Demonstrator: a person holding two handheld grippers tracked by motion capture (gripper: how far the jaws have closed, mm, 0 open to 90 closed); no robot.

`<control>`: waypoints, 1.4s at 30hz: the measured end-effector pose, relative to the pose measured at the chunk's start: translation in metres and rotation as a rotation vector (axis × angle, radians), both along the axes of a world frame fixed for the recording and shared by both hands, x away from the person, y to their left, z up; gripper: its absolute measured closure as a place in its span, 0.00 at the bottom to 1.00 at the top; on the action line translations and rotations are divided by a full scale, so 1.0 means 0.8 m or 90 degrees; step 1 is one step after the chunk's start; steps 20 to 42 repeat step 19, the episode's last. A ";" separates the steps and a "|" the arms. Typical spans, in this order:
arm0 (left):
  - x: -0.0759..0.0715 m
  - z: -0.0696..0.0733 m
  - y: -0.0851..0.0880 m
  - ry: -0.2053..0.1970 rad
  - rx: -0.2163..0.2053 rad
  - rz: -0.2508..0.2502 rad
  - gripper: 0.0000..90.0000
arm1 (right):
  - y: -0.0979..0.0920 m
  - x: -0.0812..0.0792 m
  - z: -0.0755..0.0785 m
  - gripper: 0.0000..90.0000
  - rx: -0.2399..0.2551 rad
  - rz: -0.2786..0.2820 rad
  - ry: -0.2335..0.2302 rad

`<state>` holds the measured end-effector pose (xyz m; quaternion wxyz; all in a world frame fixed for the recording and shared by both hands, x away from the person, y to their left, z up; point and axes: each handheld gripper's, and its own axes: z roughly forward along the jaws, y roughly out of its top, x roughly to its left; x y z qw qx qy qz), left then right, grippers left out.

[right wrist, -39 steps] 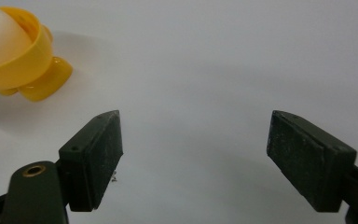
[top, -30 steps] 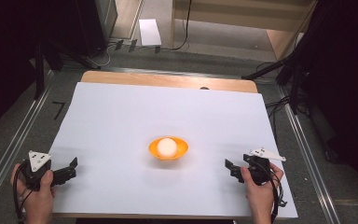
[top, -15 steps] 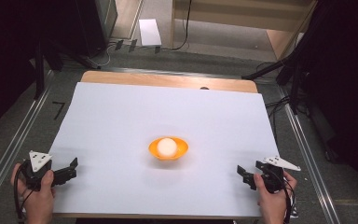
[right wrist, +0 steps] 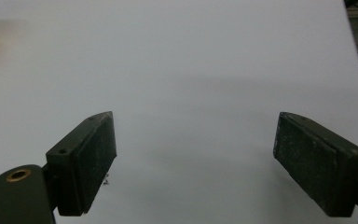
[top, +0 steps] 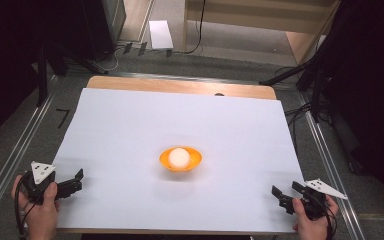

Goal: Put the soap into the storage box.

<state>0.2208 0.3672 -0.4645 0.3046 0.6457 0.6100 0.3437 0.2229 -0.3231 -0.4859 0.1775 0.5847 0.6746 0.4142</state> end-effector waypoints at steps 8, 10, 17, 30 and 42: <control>0.000 0.000 0.000 0.001 -0.002 0.000 0.00 | -0.036 -0.015 -0.003 0.15 0.004 -0.026 -0.023; 0.000 0.000 0.000 0.001 -0.002 0.000 0.00 | -0.040 -0.016 -0.002 0.15 0.005 -0.035 -0.027; 0.000 0.000 0.001 0.002 0.000 -0.001 0.00 | -0.038 -0.013 -0.005 0.16 0.005 -0.034 -0.015; 0.000 0.000 0.000 0.001 0.000 0.000 0.00 | -0.037 -0.013 -0.005 0.16 -0.002 -0.030 -0.016; 0.000 0.000 0.000 0.001 0.000 0.000 0.00 | -0.037 -0.013 -0.005 0.16 -0.002 -0.030 -0.016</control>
